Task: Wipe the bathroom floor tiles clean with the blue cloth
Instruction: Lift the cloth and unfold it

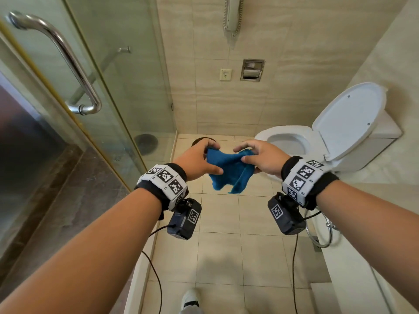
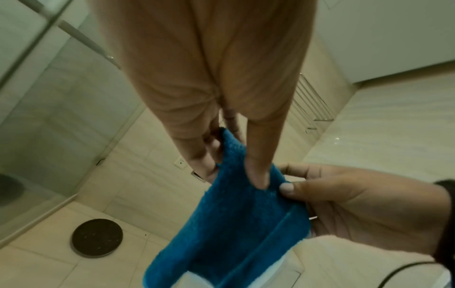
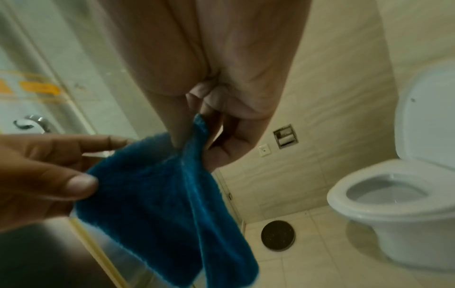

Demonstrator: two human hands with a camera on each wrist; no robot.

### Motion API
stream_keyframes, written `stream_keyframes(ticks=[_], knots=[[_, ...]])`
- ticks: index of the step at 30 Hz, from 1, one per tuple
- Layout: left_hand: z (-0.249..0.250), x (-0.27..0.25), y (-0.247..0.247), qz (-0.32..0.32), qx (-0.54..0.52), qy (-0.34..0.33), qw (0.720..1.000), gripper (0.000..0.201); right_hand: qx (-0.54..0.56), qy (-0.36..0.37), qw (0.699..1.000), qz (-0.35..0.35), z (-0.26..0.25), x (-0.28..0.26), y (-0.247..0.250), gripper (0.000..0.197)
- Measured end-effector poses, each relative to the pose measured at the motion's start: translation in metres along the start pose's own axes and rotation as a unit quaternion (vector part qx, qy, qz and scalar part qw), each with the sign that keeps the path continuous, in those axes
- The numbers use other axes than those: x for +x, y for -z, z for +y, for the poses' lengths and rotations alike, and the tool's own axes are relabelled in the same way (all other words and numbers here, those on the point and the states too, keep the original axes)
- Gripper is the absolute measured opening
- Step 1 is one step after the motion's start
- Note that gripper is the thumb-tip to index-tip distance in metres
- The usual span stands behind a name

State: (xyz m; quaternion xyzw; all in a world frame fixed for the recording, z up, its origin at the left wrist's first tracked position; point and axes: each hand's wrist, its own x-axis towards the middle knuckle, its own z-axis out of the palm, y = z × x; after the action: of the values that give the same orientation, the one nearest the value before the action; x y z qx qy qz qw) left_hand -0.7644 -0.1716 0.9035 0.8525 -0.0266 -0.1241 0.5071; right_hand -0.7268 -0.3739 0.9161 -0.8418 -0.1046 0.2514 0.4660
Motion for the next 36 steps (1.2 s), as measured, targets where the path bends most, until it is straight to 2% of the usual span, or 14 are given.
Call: stream_keyframes(ticks=[4,6,9,11,15,17,19,21,26,28,29,32,34,36], knots=[[-0.003,0.002,-0.002,0.019,0.039,-0.009,0.999,0.032,-0.084,-0.012,0.996,0.039,0.003,0.005,-0.003,0.014],[-0.004,0.003,-0.003,0.041,0.060,-0.007,0.997,0.027,-0.046,-0.006,0.998,0.045,0.004,0.005,-0.001,0.016],[-0.001,0.004,-0.002,0.055,0.067,-0.007,0.996,0.027,0.060,0.002,0.998,-0.009,0.004,0.003,0.004,0.040],[0.000,0.004,0.000,0.059,0.055,-0.014,0.997,0.023,0.071,0.012,0.997,-0.012,0.004,0.002,0.006,0.053],[0.002,0.007,0.001,0.043,0.016,0.009,0.999,0.018,0.071,0.015,0.996,0.054,0.006,0.004,0.009,0.046],[0.004,0.009,0.001,0.028,-0.001,0.023,0.999,0.031,0.074,0.007,0.995,0.067,0.008,0.005,0.010,0.039],[0.006,0.010,0.001,0.000,-0.004,0.027,1.000,0.054,0.065,0.005,0.996,0.068,0.008,0.005,0.011,0.034],[0.008,0.011,0.001,-0.019,0.025,0.021,0.999,0.064,0.061,0.006,0.996,0.067,0.008,0.004,0.013,0.033],[0.004,0.017,-0.008,0.038,0.106,0.015,0.994,0.031,0.051,-0.004,0.996,0.071,0.011,0.002,0.020,0.031],[0.004,0.021,-0.010,0.054,0.130,0.008,0.990,0.020,0.067,0.003,0.997,0.042,0.013,-0.001,0.023,0.023],[0.005,0.023,-0.012,0.060,0.142,0.004,0.988,0.015,0.064,0.008,0.998,0.020,0.015,-0.002,0.025,0.025],[0.010,0.027,-0.018,0.064,0.154,-0.001,0.986,0.013,-0.058,0.006,0.998,0.012,0.021,-0.007,0.033,0.052],[0.015,0.028,-0.024,0.049,0.146,0.006,0.988,0.024,-0.125,0.001,0.991,0.044,0.026,-0.009,0.038,0.051],[0.019,0.029,-0.031,0.038,0.161,0.013,0.986,0.029,-0.172,-0.001,0.982,0.073,0.032,-0.012,0.043,0.040]])
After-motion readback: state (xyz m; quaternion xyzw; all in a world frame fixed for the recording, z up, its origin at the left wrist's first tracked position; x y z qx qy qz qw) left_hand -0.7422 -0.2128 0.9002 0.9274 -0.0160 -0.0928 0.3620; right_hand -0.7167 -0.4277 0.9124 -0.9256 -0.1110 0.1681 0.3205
